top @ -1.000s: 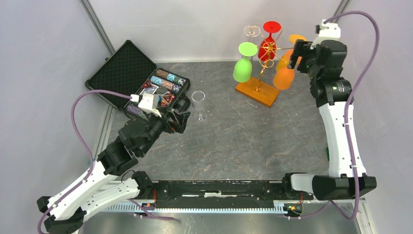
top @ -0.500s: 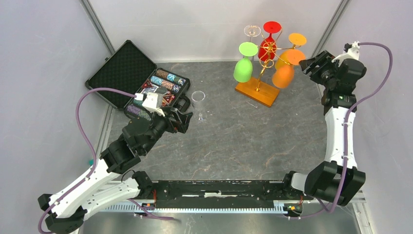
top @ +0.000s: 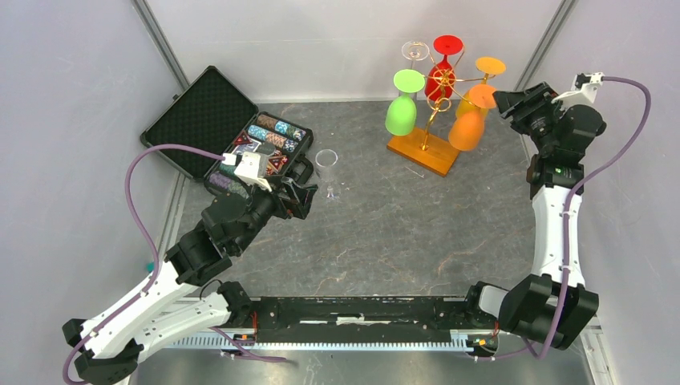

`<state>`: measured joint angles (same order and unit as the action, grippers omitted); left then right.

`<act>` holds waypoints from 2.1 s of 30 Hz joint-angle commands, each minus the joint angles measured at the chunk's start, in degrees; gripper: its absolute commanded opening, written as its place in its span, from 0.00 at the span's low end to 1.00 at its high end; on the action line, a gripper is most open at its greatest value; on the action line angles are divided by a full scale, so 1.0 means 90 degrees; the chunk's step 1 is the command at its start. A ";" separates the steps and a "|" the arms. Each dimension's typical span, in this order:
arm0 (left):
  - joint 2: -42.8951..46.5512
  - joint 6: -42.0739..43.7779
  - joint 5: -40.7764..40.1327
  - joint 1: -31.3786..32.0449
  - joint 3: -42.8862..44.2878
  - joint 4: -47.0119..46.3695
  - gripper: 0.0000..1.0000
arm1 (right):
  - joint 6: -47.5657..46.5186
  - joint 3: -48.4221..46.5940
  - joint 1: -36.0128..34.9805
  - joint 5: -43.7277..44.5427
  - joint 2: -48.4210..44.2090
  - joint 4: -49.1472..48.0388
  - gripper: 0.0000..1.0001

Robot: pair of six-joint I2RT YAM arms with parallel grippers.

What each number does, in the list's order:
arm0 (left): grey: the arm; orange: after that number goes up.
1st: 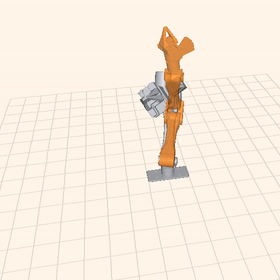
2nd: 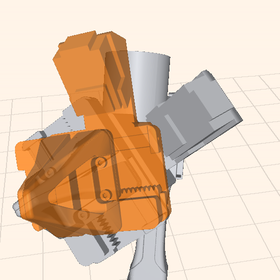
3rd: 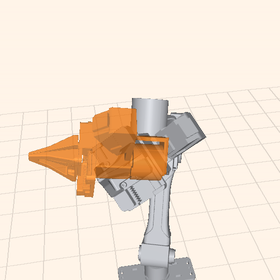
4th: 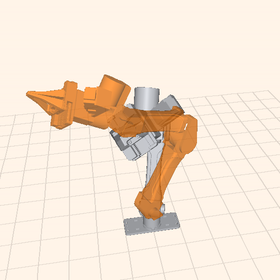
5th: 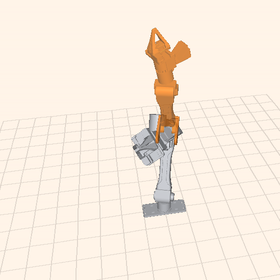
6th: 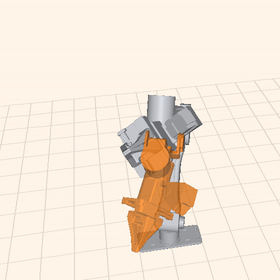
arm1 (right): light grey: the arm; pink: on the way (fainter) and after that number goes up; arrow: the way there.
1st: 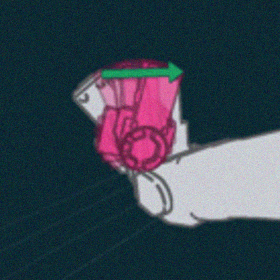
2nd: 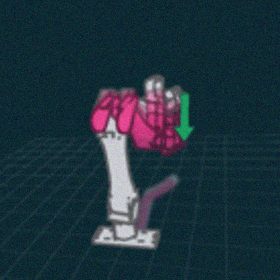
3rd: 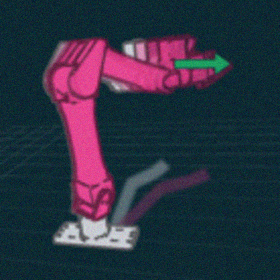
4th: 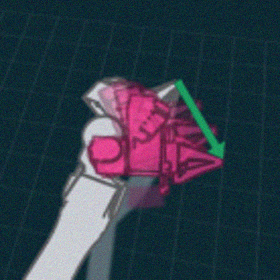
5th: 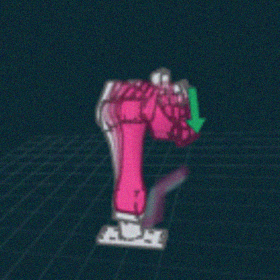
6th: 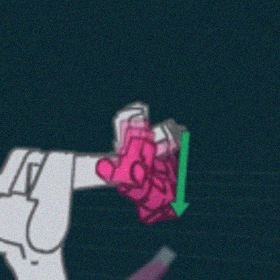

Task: Take the wine glass off the wine glass rack

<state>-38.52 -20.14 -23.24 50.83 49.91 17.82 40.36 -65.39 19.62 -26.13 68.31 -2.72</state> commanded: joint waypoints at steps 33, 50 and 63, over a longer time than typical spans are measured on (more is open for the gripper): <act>0.0057 -0.0015 -0.0051 0.0007 0.0072 -0.0154 1.00 | 0.2209 0.0734 -0.0070 -0.0767 0.0377 -0.2034 0.21; 0.0255 -0.0002 -0.0248 0.0007 0.0015 -0.0174 1.00 | 0.2951 0.0923 -0.0068 -0.0377 -0.0186 -0.1812 0.00; 0.0305 0.0014 -0.0288 0.0007 -0.0008 -0.0220 1.00 | 0.3673 0.1008 -0.0259 -0.0525 -0.0295 -0.1935 0.00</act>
<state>-36.25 -20.12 -24.56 50.83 49.84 17.85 70.59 -56.71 18.35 -30.00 66.11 -17.08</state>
